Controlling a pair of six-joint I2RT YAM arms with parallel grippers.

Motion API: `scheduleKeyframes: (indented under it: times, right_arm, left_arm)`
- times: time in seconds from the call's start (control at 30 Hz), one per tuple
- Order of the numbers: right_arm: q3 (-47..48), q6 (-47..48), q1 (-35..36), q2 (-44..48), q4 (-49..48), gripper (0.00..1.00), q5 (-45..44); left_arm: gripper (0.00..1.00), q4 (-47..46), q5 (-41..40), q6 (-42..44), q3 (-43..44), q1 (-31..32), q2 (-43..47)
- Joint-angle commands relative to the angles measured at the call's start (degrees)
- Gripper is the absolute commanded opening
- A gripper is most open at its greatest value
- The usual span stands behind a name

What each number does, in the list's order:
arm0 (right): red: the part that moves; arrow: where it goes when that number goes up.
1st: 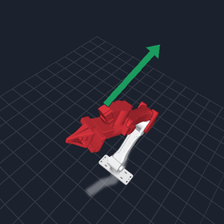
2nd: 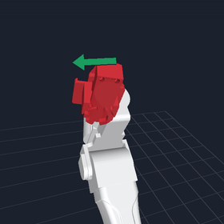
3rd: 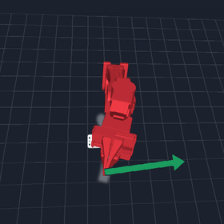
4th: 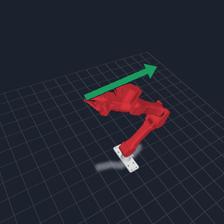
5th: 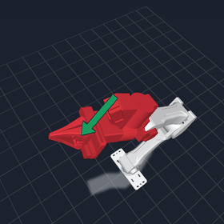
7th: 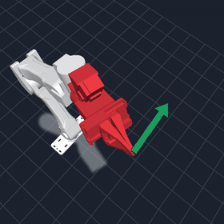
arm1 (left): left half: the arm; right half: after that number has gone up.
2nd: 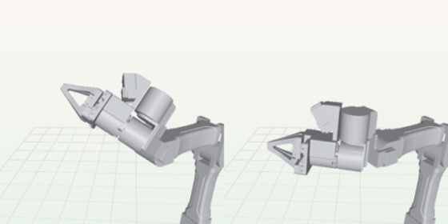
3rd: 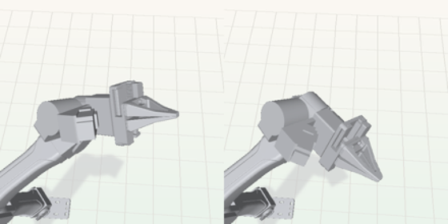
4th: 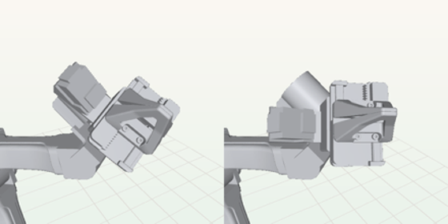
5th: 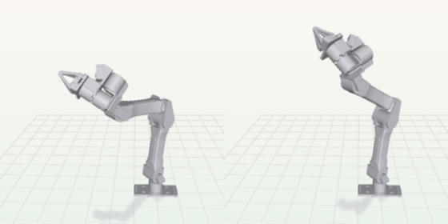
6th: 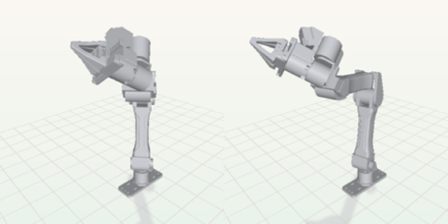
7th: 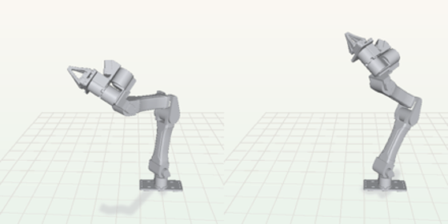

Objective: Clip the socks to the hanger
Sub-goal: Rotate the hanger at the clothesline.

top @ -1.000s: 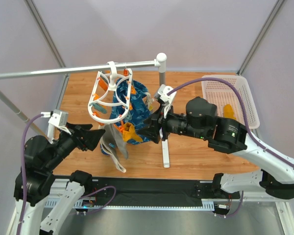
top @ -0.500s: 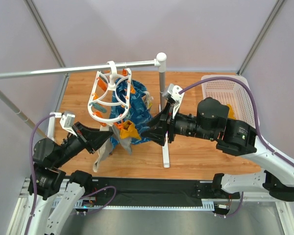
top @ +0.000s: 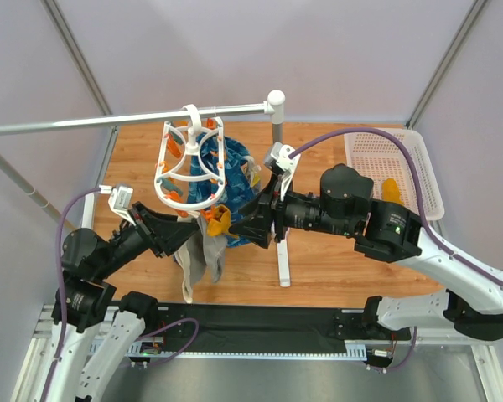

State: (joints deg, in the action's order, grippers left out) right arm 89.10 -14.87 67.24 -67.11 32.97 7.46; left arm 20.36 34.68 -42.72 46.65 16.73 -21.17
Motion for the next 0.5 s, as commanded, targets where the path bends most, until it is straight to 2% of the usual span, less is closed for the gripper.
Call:
scheduleKeyframes:
  times: [0.0, 0.1, 0.17, 0.3, 0.47]
  right_arm:
    - [1.42, -0.86, -0.01, -1.0, -3.0, 0.54, 1.24]
    - [2.65, -0.77, -0.01, -2.14, -2.74, 0.54, 2.11]
    - [3.18, -0.86, -0.01, -2.58, -2.74, 0.54, 2.64]
    - [3.19, -0.68, -0.01, -3.11, -3.0, 0.54, 3.43]
    - [3.19, -0.6, -0.01, -3.29, -3.09, 0.53, 4.14]
  left_arm:
    - [0.52, 3.25, -0.13, 2.89, 3.87, -0.03, -0.89]
    - [0.66, 11.85, -5.48, 9.13, 7.22, -0.03, 1.47]
    - [0.68, 15.74, -9.77, 13.16, 9.14, -0.03, 3.67]
    - [0.65, 23.57, -16.21, 17.05, 11.44, -0.03, 7.97]
    - [0.59, 25.44, -24.13, 19.86, 14.6, -0.03, 9.04]
